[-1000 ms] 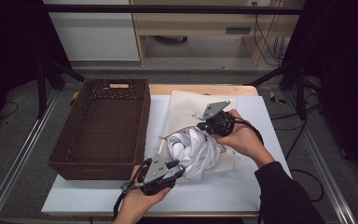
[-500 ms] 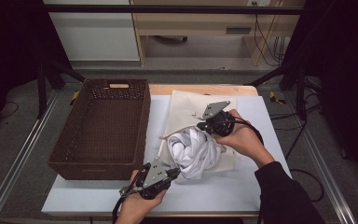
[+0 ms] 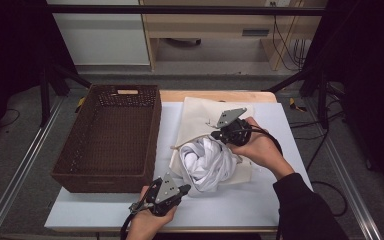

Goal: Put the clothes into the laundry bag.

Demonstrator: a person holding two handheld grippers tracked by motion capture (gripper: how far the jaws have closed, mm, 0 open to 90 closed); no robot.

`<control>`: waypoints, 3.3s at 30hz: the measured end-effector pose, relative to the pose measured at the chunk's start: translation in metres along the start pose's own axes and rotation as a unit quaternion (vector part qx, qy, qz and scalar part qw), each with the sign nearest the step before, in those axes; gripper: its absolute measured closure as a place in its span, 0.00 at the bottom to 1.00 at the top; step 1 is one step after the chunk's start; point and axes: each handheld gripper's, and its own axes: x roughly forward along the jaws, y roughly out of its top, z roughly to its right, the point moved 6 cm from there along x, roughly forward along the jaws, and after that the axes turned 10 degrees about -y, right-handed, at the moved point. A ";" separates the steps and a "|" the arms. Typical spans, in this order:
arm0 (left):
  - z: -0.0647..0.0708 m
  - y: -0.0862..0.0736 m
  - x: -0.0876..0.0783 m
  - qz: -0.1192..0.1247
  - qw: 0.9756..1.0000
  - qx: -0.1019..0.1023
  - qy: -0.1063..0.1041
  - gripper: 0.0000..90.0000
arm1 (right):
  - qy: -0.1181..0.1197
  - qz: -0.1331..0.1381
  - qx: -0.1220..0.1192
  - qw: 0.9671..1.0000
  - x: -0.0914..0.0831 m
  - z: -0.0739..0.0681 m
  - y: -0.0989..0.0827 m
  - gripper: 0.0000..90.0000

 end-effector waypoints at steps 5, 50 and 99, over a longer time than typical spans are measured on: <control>0.002 -0.004 0.004 -0.010 1.000 -0.001 -0.004 1.00 | 0.000 0.000 0.001 1.000 0.000 0.000 0.000 1.00; -0.019 -0.004 0.041 -0.059 0.998 0.002 0.005 1.00 | 0.008 0.001 -0.008 1.000 0.002 -0.006 0.004 1.00; -0.020 -0.001 0.055 -0.086 0.996 0.011 -0.003 1.00 | 0.013 0.006 -0.007 1.000 0.005 -0.009 0.004 1.00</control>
